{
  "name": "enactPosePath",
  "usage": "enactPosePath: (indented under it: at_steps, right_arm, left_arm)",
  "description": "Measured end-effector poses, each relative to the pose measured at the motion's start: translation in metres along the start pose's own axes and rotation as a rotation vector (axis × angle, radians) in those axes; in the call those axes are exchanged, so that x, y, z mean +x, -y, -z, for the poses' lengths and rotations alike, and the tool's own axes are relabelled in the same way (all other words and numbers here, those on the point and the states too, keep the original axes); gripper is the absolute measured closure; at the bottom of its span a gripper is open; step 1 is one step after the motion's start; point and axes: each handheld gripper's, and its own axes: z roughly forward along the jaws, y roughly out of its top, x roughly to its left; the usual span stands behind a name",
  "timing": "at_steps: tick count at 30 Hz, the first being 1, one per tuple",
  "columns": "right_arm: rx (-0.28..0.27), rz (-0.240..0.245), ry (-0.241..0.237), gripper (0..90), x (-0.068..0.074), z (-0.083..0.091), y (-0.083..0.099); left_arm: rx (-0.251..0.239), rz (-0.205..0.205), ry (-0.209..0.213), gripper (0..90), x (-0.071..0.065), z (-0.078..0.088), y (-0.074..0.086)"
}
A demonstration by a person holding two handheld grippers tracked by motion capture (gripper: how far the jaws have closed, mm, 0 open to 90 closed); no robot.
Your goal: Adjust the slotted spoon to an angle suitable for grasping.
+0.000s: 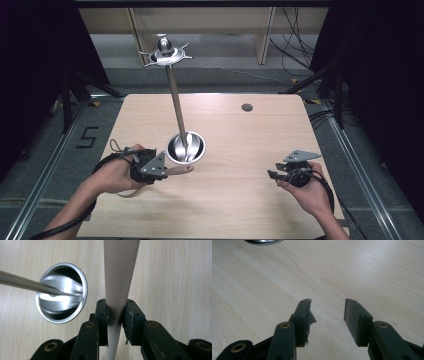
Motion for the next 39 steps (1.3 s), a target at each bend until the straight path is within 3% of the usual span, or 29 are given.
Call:
enactPosePath:
  at_steps: [5,6,7,8,9,11,12,15,21,24,25,30,31,32,36,39]
  right_arm:
    - [0.006,-0.022,-0.004,56.8,0.002,0.000,0.000]
    - [-0.003,-0.003,-0.001,56.8,0.000,0.000,0.000]
    - [-0.005,-0.003,0.000,56.8,0.000,0.000,0.000]
    - [-0.005,-0.003,0.000,56.8,0.000,0.000,0.000]
    - [0.006,-0.020,-0.003,56.8,0.002,0.000,0.000]
    - [-0.005,-0.002,-0.001,56.8,0.000,0.000,0.000]
    - [-0.004,-0.003,-0.001,56.9,0.000,0.000,0.000]
    - [0.001,-0.008,-0.003,56.9,0.001,0.000,0.000]
    - [-0.009,0.007,0.001,56.9,0.000,-0.001,0.000]
    - [0.000,-0.002,0.000,56.9,0.001,-0.001,0.000]
    - [0.001,-0.002,0.000,56.9,0.001,-0.001,0.000]
    - [-0.007,0.011,0.002,56.9,0.001,-0.001,0.000]
    - [-0.006,0.017,0.001,56.9,0.000,-0.001,0.000]
    - [-0.006,0.013,0.000,56.9,0.001,-0.002,0.000]
    - [-0.008,0.014,0.001,56.9,0.001,-0.002,0.000]
    - [-0.008,0.013,0.001,56.9,0.001,-0.001,0.000]
  left_arm:
    - [-0.021,0.050,-0.035,74.1,0.002,0.010,0.005]
    - [-0.028,0.066,-0.039,74.1,0.002,0.012,0.007]
    - [-0.051,0.093,-0.050,74.1,0.002,0.014,0.008]
    - [-0.051,0.093,-0.050,74.1,0.002,0.014,0.008]
    - [-0.074,0.128,-0.065,74.1,0.001,0.017,0.010]
    - [-0.074,0.134,-0.075,74.1,0.002,0.019,0.011]
    - [-0.099,0.171,-0.090,74.1,0.001,0.021,0.012]
    - [-0.133,0.226,-0.133,74.2,0.001,0.029,0.016]
    - [-0.166,0.275,-0.187,74.2,-0.001,0.046,0.024]
    - [-0.246,0.360,-0.213,74.2,-0.006,0.049,0.027]
    - [-0.253,0.395,-0.229,74.2,-0.007,0.052,0.028]
    - [-0.322,0.486,-0.306,74.3,-0.012,0.058,0.033]
    - [-0.338,0.523,-0.313,74.3,-0.014,0.059,0.033]
    - [-0.350,0.527,-0.317,74.3,-0.014,0.059,0.035]
    - [-0.396,0.619,-0.355,74.2,-0.019,0.061,0.035]
    - [-0.421,0.625,-0.376,74.3,-0.019,0.064,0.035]
